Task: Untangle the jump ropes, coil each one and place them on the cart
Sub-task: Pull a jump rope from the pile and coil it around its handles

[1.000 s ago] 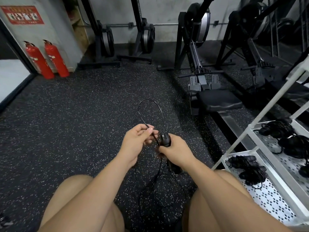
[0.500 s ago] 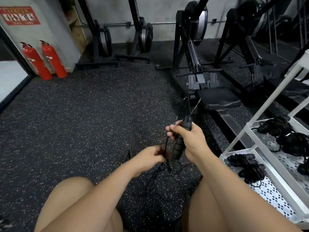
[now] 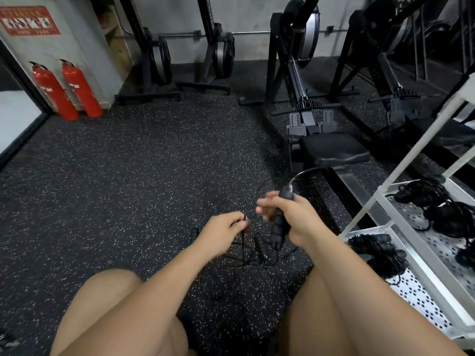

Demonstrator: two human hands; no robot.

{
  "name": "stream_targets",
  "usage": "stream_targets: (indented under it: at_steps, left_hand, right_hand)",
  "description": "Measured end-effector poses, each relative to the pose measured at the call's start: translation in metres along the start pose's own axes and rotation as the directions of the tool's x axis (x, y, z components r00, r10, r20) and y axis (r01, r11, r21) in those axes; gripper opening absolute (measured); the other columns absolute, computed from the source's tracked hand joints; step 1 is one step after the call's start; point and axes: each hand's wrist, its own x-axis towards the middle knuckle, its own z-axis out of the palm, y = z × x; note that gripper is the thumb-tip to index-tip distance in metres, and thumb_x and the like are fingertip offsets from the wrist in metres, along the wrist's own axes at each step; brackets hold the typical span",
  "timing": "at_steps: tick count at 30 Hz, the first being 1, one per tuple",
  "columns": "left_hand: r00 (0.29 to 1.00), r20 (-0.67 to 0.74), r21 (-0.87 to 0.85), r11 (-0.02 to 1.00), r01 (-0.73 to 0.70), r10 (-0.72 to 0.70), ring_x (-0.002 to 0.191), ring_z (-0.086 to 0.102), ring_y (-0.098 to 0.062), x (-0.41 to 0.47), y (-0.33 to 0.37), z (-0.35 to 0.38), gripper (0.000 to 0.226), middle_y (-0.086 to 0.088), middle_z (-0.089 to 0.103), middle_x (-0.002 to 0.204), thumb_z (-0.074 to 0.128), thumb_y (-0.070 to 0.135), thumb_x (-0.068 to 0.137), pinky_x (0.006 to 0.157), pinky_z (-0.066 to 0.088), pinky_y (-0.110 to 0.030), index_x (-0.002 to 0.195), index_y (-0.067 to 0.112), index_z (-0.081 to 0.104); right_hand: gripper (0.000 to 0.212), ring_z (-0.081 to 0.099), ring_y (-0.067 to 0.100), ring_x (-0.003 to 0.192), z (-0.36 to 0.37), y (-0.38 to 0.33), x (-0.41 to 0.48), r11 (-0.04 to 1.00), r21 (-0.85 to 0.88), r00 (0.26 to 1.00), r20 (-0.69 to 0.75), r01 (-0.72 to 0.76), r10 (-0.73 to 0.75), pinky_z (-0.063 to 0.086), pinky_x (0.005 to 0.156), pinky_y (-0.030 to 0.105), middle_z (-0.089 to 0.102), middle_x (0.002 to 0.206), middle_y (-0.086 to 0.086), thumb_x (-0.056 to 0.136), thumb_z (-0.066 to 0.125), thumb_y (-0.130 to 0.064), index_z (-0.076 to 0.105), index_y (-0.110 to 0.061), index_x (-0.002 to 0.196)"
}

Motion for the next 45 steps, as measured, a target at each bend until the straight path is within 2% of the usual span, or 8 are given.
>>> stream_targets:
  at_steps: [7,15,20,24,27,33,41,45]
  left_hand:
    - [0.982,-0.183,-0.249,0.964,-0.093,0.048,0.093,0.073,-0.013,-0.012,0.027,-0.024,0.017,0.022,0.079,0.098,0.064,0.032,0.108,0.087,0.057,-0.041,0.106,0.040,0.078]
    - [0.973,-0.211,-0.738,0.668,-0.098,-0.090,0.084,0.066,-0.014,-0.008,0.032,-0.027,0.014,-0.007,0.079,0.095,0.068,0.017,0.106,0.071,0.050,-0.027,0.110,0.014,0.081]
    - [0.967,-0.209,-0.760,0.647,-0.066,-0.148,0.098,0.071,-0.024,-0.003,0.027,-0.024,0.011,-0.009,0.082,0.109,0.071,0.025,0.105,0.088,0.055,-0.047,0.107,0.018,0.079]
    - [0.982,-0.034,-0.781,0.619,0.089,-0.183,0.093,0.072,-0.022,-0.002,0.028,-0.023,0.035,-0.005,0.080,0.103,0.054,0.039,0.112,0.102,0.056,-0.053,0.121,0.012,0.074]
    - [0.989,0.102,-0.717,0.681,0.147,-0.107,0.104,0.075,-0.027,-0.009,0.031,-0.018,0.035,-0.002,0.080,0.107,0.042,0.030,0.112,0.112,0.052,-0.058,0.124,0.015,0.072]
    - [0.976,0.217,-0.447,0.887,0.118,-0.020,0.118,0.071,-0.009,-0.025,0.037,-0.012,0.034,0.014,0.079,0.119,0.051,0.012,0.105,0.111,0.049,-0.036,0.122,0.030,0.074]
    - [0.986,0.165,-0.146,0.989,-0.010,0.034,0.109,0.073,-0.015,-0.027,0.020,-0.013,0.010,0.016,0.078,0.109,0.064,0.036,0.108,0.107,0.053,-0.038,0.107,0.034,0.074]
    - [0.987,0.150,-0.124,0.992,-0.032,0.051,0.108,0.075,-0.027,-0.037,0.029,-0.029,0.013,0.023,0.078,0.110,0.061,0.043,0.108,0.101,0.058,-0.048,0.109,0.044,0.073]
  right_hand:
    - [0.028,0.079,0.028,0.082,0.018,0.016,-0.002,0.903,-0.421,0.994,0.100,0.082,-0.044,0.060,0.074,0.044,0.081,0.104,0.014,0.090,0.077,-0.003,0.073,-0.016,0.114]
    - [0.015,0.082,0.035,0.091,0.040,0.020,-0.010,0.920,-0.348,0.976,0.178,0.179,-0.123,0.062,0.074,0.036,0.081,0.100,0.017,0.092,0.079,-0.001,0.073,-0.006,0.105]
    - [0.011,0.078,0.031,0.074,0.037,0.016,-0.016,0.881,-0.418,0.971,0.181,0.220,-0.157,0.061,0.070,0.042,0.079,0.083,0.014,0.092,0.078,0.002,0.071,-0.004,0.099]
    - [0.016,0.076,0.028,0.077,0.032,0.008,-0.022,0.928,-0.315,0.968,0.208,0.201,-0.140,0.061,0.071,0.037,0.079,0.088,0.021,0.092,0.075,0.008,0.066,0.009,0.106]
    - [0.017,0.075,0.028,0.081,0.029,-0.009,-0.024,0.955,-0.199,0.969,0.159,0.222,-0.192,0.061,0.073,0.036,0.080,0.096,0.025,0.093,0.073,0.010,0.067,0.006,0.108]
    - [0.021,0.075,0.023,0.080,0.029,-0.056,-0.026,0.957,-0.047,0.955,0.092,0.288,-0.283,0.060,0.073,0.031,0.080,0.104,0.023,0.094,0.073,0.007,0.066,-0.004,0.110]
    - [0.020,0.075,0.023,0.080,0.042,-0.104,-0.009,0.928,0.161,0.939,0.026,0.336,-0.344,0.059,0.069,0.029,0.079,0.109,0.025,0.093,0.073,0.008,0.063,-0.009,0.099]
    - [0.024,0.075,0.024,0.084,0.039,-0.091,0.005,0.955,0.134,0.963,0.024,0.264,-0.269,0.059,0.069,0.030,0.081,0.110,0.021,0.094,0.073,0.006,0.066,-0.002,0.115]
